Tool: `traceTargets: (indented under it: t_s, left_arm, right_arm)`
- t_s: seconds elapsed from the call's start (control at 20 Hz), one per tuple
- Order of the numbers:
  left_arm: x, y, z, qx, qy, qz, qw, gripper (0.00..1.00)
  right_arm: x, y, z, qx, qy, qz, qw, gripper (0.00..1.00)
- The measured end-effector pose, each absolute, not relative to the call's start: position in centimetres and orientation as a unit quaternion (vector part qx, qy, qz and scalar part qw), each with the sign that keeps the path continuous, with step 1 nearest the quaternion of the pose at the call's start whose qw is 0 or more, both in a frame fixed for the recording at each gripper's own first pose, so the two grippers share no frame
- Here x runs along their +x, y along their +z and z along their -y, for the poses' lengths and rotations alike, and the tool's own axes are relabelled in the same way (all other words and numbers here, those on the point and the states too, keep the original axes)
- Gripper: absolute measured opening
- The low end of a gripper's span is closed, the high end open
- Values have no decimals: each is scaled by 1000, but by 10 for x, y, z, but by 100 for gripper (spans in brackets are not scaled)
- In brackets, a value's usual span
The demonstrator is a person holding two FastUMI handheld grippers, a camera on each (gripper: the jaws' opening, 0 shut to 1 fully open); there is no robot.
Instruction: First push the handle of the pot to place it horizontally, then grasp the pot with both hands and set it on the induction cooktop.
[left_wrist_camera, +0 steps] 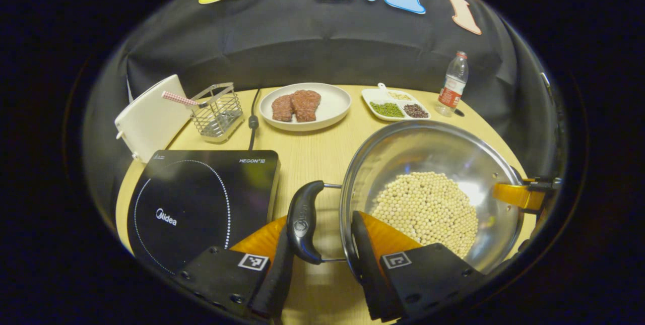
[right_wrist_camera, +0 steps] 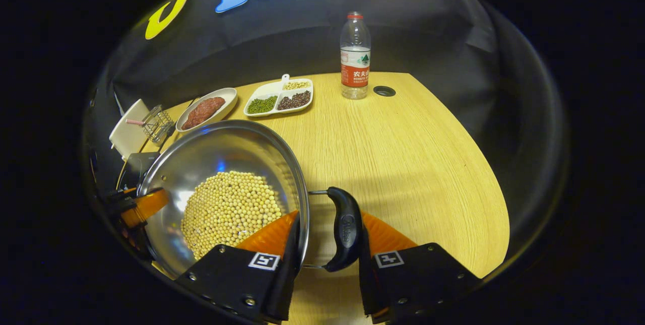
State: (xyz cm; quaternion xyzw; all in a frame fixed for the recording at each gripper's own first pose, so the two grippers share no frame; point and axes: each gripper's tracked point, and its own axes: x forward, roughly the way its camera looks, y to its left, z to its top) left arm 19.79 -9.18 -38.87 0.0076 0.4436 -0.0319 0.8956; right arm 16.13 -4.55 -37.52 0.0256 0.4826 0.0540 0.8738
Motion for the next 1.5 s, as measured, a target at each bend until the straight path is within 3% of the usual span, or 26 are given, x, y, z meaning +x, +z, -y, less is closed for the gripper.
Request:
traceTargets:
  t_s: [0.05,0.1,0.15,0.25,0.3,0.35,0.8,1.1,1.15,1.2,1.3,1.4,1.5]
  left_arm:
    - [197,-389,92,12,-30,-446,895,65]
    - [195,-387,93,14,-28,-445,895,65]
    - [192,-384,95,14,-28,-446,895,65]
    - [188,-374,98,9,-25,-440,898,61]
    - [188,-368,99,9,-23,-435,900,65]
    - [186,-362,99,9,-22,-430,903,62]
    - [164,-304,92,3,6,-389,921,65]
    - [150,-275,59,2,19,-362,932,61]
    - [147,-273,51,-1,19,-361,932,68]
    - [145,-272,42,-3,19,-361,932,61]
    - [143,-268,25,-6,18,-359,933,65]
    - [140,-264,7,-7,18,-357,934,61]
    - [137,-262,-9,-9,18,-358,934,68]
  right_arm:
    - [160,-376,45,19,54,-484,873,54]
    - [158,-374,47,19,52,-483,874,48]
    - [155,-373,48,22,52,-488,871,54]
    - [151,-367,52,27,52,-487,871,54]
    - [152,-363,52,27,54,-484,873,54]
    - [150,-358,55,28,55,-481,874,53]
    - [136,-306,53,29,69,-446,892,53]
    - [127,-280,26,26,76,-429,900,53]
    - [124,-277,18,23,76,-426,901,54]
    - [120,-273,10,21,75,-425,902,54]
    - [115,-267,-5,19,74,-422,903,53]
    - [110,-261,-22,18,73,-421,904,53]
    - [107,-257,-36,15,73,-420,905,54]
